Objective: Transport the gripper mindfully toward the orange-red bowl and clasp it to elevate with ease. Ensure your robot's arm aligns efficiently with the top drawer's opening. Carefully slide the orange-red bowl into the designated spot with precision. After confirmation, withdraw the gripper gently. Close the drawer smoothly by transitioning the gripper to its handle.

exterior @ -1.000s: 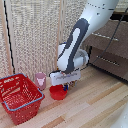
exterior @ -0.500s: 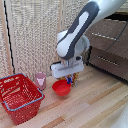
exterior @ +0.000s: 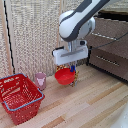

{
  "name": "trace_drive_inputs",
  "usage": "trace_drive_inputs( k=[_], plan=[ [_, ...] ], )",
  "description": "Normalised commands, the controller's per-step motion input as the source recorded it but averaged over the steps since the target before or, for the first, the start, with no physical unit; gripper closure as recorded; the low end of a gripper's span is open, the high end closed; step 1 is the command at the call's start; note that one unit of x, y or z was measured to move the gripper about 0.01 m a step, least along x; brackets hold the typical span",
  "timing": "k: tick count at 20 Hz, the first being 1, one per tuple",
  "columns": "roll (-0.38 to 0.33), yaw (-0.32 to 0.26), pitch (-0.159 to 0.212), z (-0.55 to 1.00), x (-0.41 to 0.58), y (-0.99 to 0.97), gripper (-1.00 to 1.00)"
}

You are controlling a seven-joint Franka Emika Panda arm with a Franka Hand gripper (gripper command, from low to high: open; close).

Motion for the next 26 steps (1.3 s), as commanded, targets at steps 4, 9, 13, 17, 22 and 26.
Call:
trace_drive_inputs(
  k=[4,9,13,17,22,26],
  plan=[
    [-0.008,0.02,0.0,0.69,0.456,0.0,1.0],
    [-0.009,0.011,0.005,0.82,0.543,0.0,1.0],
    [-0.013,0.006,0.001,0.9,0.556,-0.01,1.0],
    [-0.02,0.016,0.012,0.98,0.541,-0.04,1.0],
    [-0.01,-0.045,0.056,0.93,0.443,-0.14,1.0],
    [0.0,-0.167,0.063,0.87,0.295,-0.35,1.0]
  ],
)
